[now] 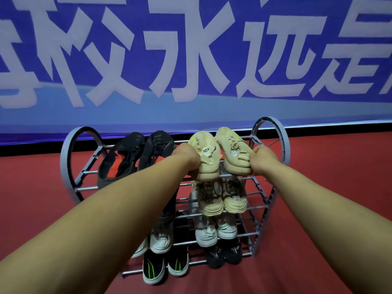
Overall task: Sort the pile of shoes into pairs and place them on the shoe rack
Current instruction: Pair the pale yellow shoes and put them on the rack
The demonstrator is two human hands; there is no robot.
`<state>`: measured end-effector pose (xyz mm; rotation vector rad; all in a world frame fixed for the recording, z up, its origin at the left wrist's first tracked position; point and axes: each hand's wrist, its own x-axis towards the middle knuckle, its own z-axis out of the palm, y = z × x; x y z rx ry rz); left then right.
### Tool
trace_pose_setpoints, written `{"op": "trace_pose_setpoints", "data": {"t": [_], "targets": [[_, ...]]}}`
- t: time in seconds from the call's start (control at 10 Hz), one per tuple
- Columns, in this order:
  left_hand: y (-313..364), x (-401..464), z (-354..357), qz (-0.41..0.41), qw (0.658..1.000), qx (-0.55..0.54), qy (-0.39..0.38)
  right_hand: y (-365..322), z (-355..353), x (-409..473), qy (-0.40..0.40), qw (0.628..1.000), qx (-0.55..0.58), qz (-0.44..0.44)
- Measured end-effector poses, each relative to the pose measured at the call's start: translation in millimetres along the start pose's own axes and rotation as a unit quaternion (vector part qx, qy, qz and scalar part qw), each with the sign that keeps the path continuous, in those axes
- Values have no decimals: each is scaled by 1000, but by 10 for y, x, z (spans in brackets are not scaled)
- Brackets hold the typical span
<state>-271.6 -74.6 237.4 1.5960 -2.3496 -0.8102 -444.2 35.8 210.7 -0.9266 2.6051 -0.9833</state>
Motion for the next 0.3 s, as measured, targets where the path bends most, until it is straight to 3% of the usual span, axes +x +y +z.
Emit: {"op": "trace_pose_setpoints", "data": {"t": [0.3], "targets": [[-150,-161,32,16,994,-112,-5,-25,-68,-175,-50,997,-32,-41]]}}
